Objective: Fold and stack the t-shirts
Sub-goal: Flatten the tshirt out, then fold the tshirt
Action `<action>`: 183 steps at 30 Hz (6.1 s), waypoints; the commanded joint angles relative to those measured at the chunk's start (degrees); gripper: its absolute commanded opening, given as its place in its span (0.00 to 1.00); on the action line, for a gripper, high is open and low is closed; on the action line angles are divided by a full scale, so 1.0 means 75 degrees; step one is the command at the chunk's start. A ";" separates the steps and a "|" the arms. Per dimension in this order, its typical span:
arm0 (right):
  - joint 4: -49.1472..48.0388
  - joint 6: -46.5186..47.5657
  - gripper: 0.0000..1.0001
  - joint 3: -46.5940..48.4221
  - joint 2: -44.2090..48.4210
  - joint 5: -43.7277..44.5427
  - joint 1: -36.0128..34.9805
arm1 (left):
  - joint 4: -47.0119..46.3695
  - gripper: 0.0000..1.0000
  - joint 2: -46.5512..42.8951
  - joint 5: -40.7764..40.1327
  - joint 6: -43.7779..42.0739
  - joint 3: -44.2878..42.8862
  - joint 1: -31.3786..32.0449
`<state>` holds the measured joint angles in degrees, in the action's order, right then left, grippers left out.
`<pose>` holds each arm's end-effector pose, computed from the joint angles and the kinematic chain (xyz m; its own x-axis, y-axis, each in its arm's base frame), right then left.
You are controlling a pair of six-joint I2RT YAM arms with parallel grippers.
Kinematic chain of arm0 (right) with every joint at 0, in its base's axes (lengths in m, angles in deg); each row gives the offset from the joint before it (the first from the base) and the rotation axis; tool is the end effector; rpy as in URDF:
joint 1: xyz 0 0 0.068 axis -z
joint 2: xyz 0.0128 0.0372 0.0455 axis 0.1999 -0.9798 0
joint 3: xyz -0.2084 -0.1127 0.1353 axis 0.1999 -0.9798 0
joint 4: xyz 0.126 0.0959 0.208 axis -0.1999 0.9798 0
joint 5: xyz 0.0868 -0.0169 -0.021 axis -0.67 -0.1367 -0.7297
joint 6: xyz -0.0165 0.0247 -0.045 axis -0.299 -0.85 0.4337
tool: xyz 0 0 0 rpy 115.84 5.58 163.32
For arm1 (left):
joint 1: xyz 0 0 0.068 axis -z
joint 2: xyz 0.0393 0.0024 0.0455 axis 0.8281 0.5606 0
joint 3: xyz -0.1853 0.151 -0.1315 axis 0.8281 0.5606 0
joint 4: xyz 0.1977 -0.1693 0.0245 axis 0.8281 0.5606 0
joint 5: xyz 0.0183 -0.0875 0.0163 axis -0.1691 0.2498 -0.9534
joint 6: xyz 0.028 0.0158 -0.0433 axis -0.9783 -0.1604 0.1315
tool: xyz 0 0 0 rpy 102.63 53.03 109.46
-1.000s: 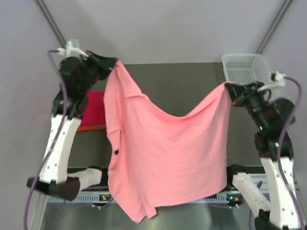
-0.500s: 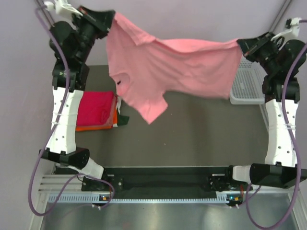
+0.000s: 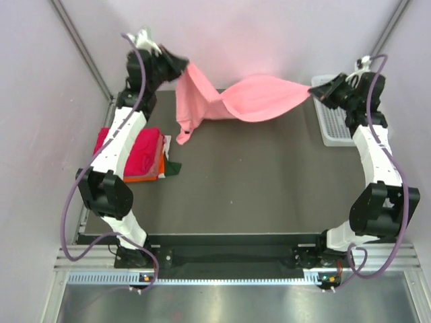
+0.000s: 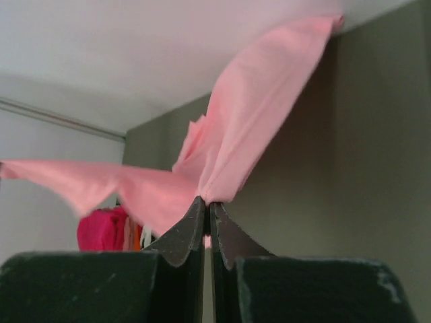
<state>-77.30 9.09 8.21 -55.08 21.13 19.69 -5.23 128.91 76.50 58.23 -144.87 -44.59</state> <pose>0.3517 -0.0327 0.3919 -0.3903 0.6068 -0.6924 -0.1378 0.7051 0.6956 0.3953 -0.0869 0.4737 -0.1967 -0.5716 -0.7966 0.3547 0.7159 -0.6013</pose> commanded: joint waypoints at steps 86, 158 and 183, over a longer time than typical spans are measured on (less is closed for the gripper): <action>0.0143 0.0648 0.00 0.0838 -0.0394 0.1332 0.0001 | -0.1019 0.00 -0.0729 -0.1680 -0.2629 -0.0190 0.0824; 0.0868 0.0449 0.00 -0.3748 0.0240 0.5092 -0.0772 | 0.1639 0.00 -0.1616 -0.3555 -0.0320 0.4786 0.1153; 0.0739 0.0484 0.00 -0.1884 -0.1752 0.5069 -0.0854 | 0.1464 0.00 0.1902 -0.2466 -0.0543 0.1152 0.0191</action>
<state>-69.52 12.79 -9.38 -67.41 58.29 13.88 8.69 142.20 56.04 55.17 -132.33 -42.41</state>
